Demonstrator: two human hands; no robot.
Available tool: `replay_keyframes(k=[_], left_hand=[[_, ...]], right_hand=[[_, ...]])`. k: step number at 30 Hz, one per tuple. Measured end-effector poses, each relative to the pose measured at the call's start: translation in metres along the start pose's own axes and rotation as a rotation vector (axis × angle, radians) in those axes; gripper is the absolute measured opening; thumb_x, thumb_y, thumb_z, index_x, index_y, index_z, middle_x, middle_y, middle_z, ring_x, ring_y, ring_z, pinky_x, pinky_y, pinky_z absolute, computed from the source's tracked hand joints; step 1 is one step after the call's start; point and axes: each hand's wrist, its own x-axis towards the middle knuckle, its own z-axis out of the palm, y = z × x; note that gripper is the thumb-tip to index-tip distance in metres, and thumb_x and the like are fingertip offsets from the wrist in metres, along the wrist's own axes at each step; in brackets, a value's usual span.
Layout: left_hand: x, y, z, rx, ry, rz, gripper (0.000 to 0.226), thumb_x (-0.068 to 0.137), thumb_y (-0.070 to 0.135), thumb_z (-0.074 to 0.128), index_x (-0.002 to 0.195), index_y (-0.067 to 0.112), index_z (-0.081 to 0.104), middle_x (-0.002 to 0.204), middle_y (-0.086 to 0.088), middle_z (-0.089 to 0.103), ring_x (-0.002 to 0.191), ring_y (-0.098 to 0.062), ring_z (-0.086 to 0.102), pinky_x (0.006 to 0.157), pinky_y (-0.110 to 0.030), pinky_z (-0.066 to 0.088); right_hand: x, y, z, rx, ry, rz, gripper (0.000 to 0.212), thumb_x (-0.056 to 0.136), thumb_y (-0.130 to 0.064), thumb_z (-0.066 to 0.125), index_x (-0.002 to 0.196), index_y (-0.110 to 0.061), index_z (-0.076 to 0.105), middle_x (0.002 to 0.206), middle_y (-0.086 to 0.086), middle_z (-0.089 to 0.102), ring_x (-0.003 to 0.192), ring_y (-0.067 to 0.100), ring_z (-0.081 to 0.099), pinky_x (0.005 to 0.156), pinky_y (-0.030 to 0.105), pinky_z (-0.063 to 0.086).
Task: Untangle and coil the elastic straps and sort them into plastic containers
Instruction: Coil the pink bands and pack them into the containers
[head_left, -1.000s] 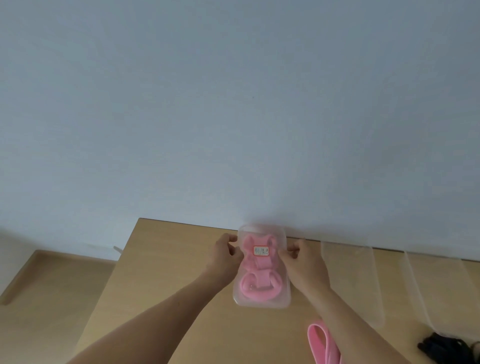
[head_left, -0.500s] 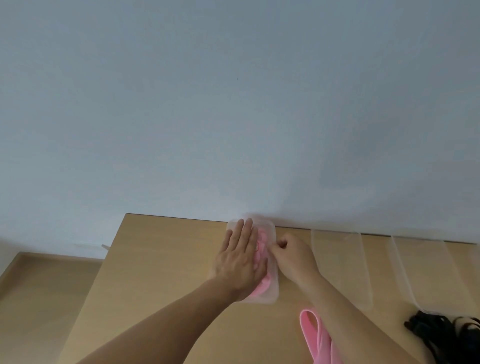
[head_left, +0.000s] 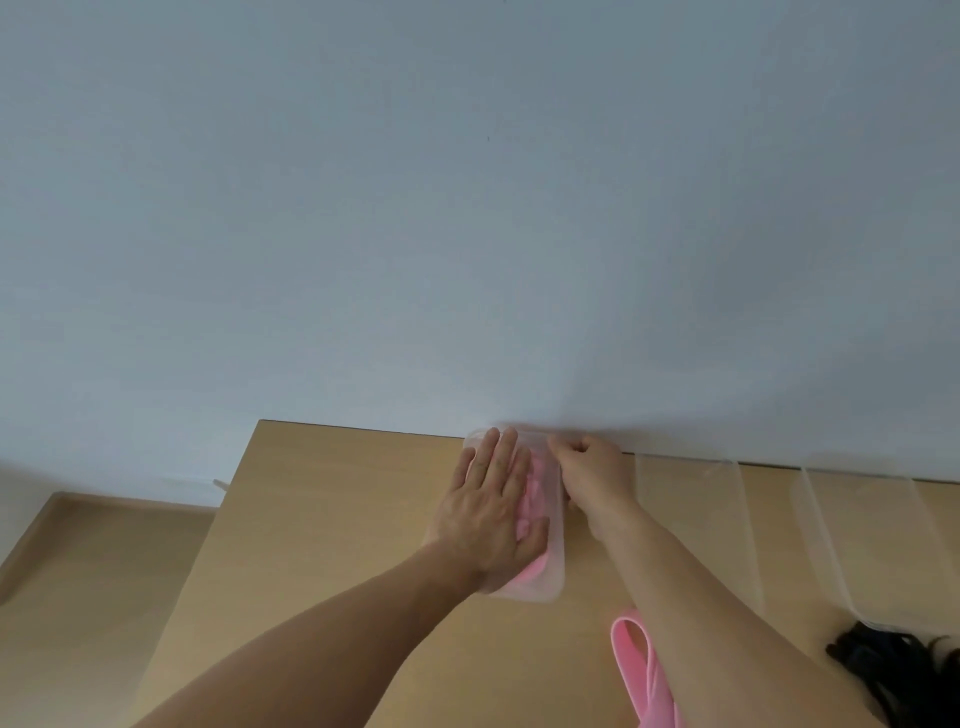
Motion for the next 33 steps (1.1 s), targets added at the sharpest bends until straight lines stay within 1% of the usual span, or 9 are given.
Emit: replay_keyframes(k=[3, 6, 9, 12, 15, 19, 26, 29, 33], left_hand=[[0.001, 0.002, -0.002, -0.016, 0.020, -0.009, 0.081, 0.093, 0.063, 0.011, 0.156, 0.014, 0.001, 0.162, -0.005, -0.016, 0.146, -0.020, -0.029, 0.116, -0.037, -0.025], [0.002, 0.002, 0.000, -0.036, 0.030, -0.020, 0.081, 0.093, 0.064, 0.007, 0.156, 0.014, 0.003, 0.162, -0.005, -0.016, 0.146, -0.019, -0.029, 0.115, -0.036, -0.025], [0.004, 0.001, 0.000, -0.041, 0.040, -0.035, 0.079, 0.093, 0.061, 0.001, 0.156, 0.014, 0.003, 0.163, -0.006, -0.015, 0.148, -0.020, -0.025, 0.118, -0.038, -0.020], [0.004, 0.000, -0.004, -0.038, 0.041, -0.037, 0.078, 0.091, 0.053, -0.007, 0.157, 0.013, 0.005, 0.164, -0.008, -0.009, 0.150, -0.023, -0.019, 0.121, -0.040, -0.013], [0.005, 0.002, -0.007, -0.044, 0.040, -0.030, 0.077, 0.091, 0.047, -0.010, 0.157, 0.011, 0.008, 0.165, -0.009, -0.006, 0.151, -0.024, -0.016, 0.122, -0.040, -0.012], [0.007, 0.003, -0.007, -0.045, 0.049, -0.025, 0.078, 0.091, 0.046, -0.011, 0.157, 0.010, 0.009, 0.165, -0.010, -0.005, 0.151, -0.024, -0.014, 0.121, -0.038, -0.014], [0.006, 0.002, -0.008, -0.109, 0.071, -0.033, 0.077, 0.094, 0.050, 0.003, 0.155, 0.004, 0.013, 0.164, -0.017, -0.002, 0.151, -0.028, -0.012, 0.121, -0.037, -0.012], [0.005, 0.002, -0.007, -0.020, 0.036, -0.008, 0.077, 0.094, 0.048, 0.002, 0.155, 0.004, 0.015, 0.164, -0.019, -0.002, 0.151, -0.030, -0.013, 0.121, -0.038, -0.013], [0.005, 0.004, -0.008, 0.041, -0.001, -0.033, 0.077, 0.092, 0.049, -0.007, 0.155, 0.006, 0.001, 0.162, -0.018, -0.013, 0.146, -0.027, -0.025, 0.120, -0.039, -0.017]], right_hand=[[-0.017, 0.008, -0.001, 0.049, -0.011, 0.009, 0.024, 0.090, -0.034, 0.063, 0.074, -0.016, 0.064, 0.070, 0.000, 0.066, 0.066, 0.022, 0.060, 0.064, 0.039, 0.049], [-0.043, 0.035, -0.004, 0.031, 0.014, 0.008, 0.032, 0.089, -0.036, 0.065, 0.070, -0.010, 0.063, 0.066, 0.008, 0.066, 0.060, 0.023, 0.057, 0.061, 0.041, 0.049], [-0.050, 0.041, 0.000, -0.017, 0.036, -0.022, 0.039, 0.091, -0.038, 0.063, 0.064, -0.011, 0.058, 0.062, 0.006, 0.062, 0.060, 0.020, 0.054, 0.058, 0.037, 0.045], [-0.052, 0.030, -0.003, -0.051, 0.016, -0.051, 0.032, 0.092, -0.033, 0.062, 0.068, -0.012, 0.060, 0.064, 0.002, 0.061, 0.060, 0.019, 0.053, 0.057, 0.032, 0.041], [-0.074, 0.046, -0.009, 0.048, -0.062, -0.047, 0.022, 0.091, -0.030, 0.066, 0.077, -0.013, 0.064, 0.057, -0.001, 0.062, 0.047, 0.015, 0.052, 0.048, 0.027, 0.039], [-0.095, 0.062, -0.009, 0.153, -0.044, -0.020, 0.028, 0.090, -0.026, 0.067, 0.069, -0.009, 0.059, 0.044, 0.004, 0.055, 0.032, 0.016, 0.043, 0.037, 0.023, 0.033], [-0.109, 0.075, -0.006, 0.221, -0.148, -0.017, 0.011, 0.090, -0.013, 0.065, 0.092, -0.007, 0.057, 0.058, 0.001, 0.061, 0.044, 0.016, 0.053, 0.040, 0.029, 0.040], [-0.107, 0.078, -0.007, 0.214, -0.153, -0.019, 0.011, 0.090, -0.011, 0.065, 0.089, -0.006, 0.056, 0.056, 0.001, 0.061, 0.046, 0.017, 0.052, 0.041, 0.030, 0.039], [-0.106, 0.073, -0.009, 0.185, -0.169, -0.036, 0.010, 0.091, -0.012, 0.063, 0.088, -0.006, 0.056, 0.056, 0.001, 0.061, 0.044, 0.014, 0.051, 0.042, 0.029, 0.040]])
